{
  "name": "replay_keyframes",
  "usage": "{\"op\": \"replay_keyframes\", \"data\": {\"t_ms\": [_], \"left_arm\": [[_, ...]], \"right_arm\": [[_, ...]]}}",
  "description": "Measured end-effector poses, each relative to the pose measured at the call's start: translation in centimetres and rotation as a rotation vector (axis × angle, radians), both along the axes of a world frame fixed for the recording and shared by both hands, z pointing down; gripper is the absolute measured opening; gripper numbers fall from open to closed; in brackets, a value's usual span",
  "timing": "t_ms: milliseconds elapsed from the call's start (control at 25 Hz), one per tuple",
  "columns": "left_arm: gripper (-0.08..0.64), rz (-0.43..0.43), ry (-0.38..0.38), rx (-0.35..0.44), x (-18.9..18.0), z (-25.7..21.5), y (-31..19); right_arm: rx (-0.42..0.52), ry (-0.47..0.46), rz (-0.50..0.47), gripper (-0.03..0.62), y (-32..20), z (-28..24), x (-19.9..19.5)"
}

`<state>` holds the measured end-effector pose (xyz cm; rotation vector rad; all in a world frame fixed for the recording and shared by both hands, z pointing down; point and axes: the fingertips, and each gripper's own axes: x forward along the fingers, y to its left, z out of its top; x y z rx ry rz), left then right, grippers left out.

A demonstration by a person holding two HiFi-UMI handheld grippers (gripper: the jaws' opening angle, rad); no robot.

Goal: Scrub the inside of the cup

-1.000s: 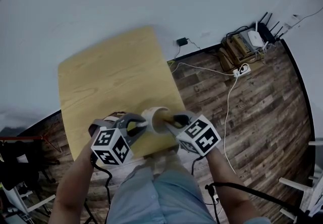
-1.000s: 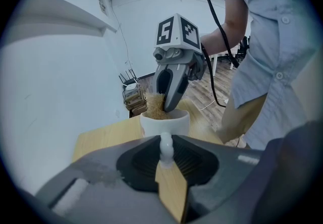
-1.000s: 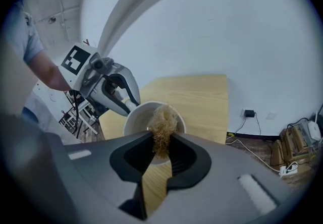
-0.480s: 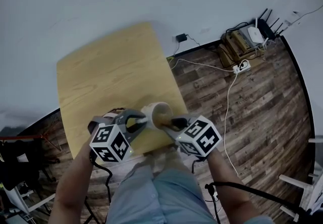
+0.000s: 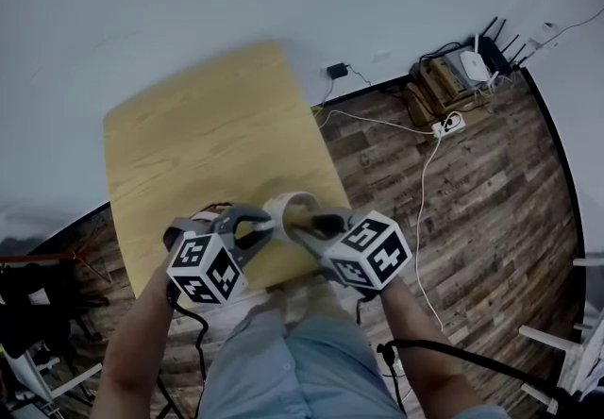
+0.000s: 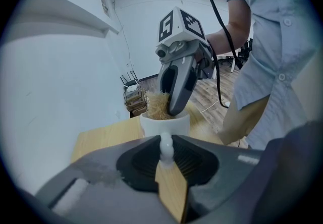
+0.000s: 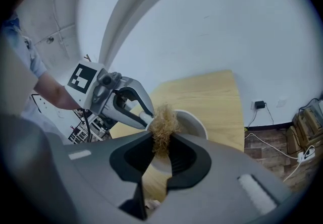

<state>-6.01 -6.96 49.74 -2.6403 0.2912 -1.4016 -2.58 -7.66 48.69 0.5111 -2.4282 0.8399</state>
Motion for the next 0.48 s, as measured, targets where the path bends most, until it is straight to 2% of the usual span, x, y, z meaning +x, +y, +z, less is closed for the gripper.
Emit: {"op": "replay_keyframes", "data": {"t_ms": [480], "left_arm": [[0.095, -0.064, 0.064, -0.036, -2.6, 1.2, 0.3]], "right_arm": [[0.048, 0.021, 0.015, 0.071, 0.0, -1.1, -1.3]]}}
